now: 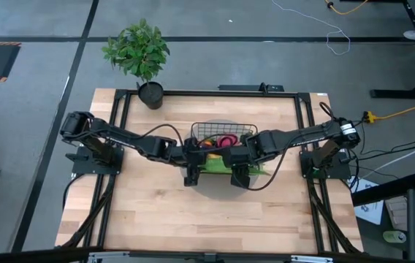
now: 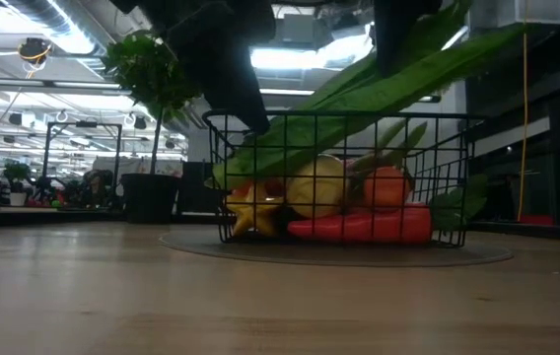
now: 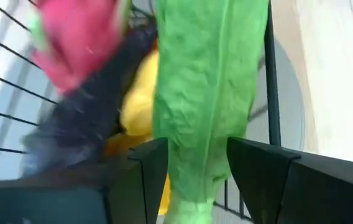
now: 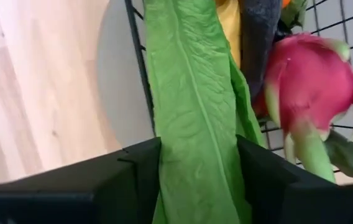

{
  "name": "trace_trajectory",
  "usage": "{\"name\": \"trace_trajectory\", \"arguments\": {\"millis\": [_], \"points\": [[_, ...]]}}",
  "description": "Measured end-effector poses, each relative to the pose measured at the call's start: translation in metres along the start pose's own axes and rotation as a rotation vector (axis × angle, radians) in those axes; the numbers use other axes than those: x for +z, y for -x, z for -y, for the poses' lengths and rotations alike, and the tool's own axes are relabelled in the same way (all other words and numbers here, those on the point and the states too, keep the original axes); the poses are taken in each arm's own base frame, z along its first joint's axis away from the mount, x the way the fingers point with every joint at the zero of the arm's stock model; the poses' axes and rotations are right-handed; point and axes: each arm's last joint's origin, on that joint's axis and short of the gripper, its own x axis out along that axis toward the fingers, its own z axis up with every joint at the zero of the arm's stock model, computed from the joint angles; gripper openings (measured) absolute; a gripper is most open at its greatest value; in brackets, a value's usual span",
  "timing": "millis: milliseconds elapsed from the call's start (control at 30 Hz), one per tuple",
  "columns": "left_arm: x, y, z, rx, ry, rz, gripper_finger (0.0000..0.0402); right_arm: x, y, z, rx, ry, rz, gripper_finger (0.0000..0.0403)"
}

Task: Build produce basket
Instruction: Put the green leaf lettuce into the black wire basket

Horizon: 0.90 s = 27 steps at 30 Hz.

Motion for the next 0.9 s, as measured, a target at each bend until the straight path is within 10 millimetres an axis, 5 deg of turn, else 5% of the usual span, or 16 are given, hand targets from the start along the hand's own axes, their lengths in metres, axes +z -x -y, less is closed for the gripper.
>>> {"name": "trace_trajectory", "arguments": {"millis": [367, 633, 900], "points": [[0.041, 0.048, 0.010, 0.038, -0.061, 0.125, 0.0153, -0.020, -0.030, 0.008, -0.147, -0.006, -0.089, 0.0174], [0.045, 0.057, 0.022, 0.075, -0.085, 0.141, 0.0153, -0.038, -0.061, 0.012, -0.180, 0.003, -0.145, 0.0174], [0.044, 0.058, 0.023, 0.132, -0.122, 0.137, 0.0153, -0.030, -0.034, 0.010, -0.248, -0.026, -0.133, 0.0174]]}}
